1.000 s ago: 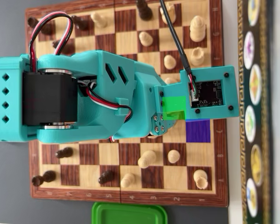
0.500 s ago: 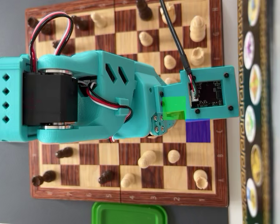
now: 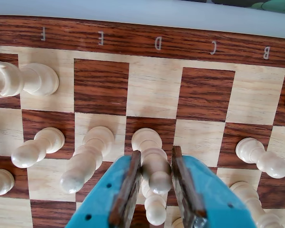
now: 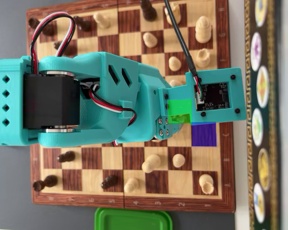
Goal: Play chess
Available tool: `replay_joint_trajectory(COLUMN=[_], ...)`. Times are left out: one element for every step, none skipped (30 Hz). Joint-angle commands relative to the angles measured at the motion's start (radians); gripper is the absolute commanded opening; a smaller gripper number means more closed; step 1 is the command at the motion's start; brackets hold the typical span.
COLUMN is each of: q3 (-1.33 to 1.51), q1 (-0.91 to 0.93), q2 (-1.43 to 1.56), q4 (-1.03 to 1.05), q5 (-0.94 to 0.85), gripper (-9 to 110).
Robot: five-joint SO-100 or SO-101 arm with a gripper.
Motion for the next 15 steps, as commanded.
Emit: replay_joint_trajectory(q3=[-0.02,-0.02,-0.02,-0.02,-0.02,-0.02,-0.02,-0.02,-0.021,-0.021,-0.021,-0.021,-0.021,-0.021,-0.021], q1=[0.003,0.003,0.003,0.002,0.002,0.002,0.0,0.0,-0.006,-0.009,-0.009,-0.012,-0.018,-0.021,-0.021], q2=[0.012,0.012,0.012,0.012,0.012,0.012,0.012,0.012,0.012,0.012,0.012,0.012,0.014,0.014,0.014], q4=[-0.006,-0.005,-0.003,-0.003,-0.003,-0.003,-0.002,-0.002,-0.002,-0.002,-0.002,-0.002,-0.002,-0.002,-0.002], q5=[-0.002,-0.002,-0.002,-0.002,-0.002,-0.002,-0.002,-0.002,-0.002,0.0,0.002,0.005,0.005,0.006,0.008], gripper=[11,11,11,11,11,11,11,11,11,11,11,11,11,11,11])
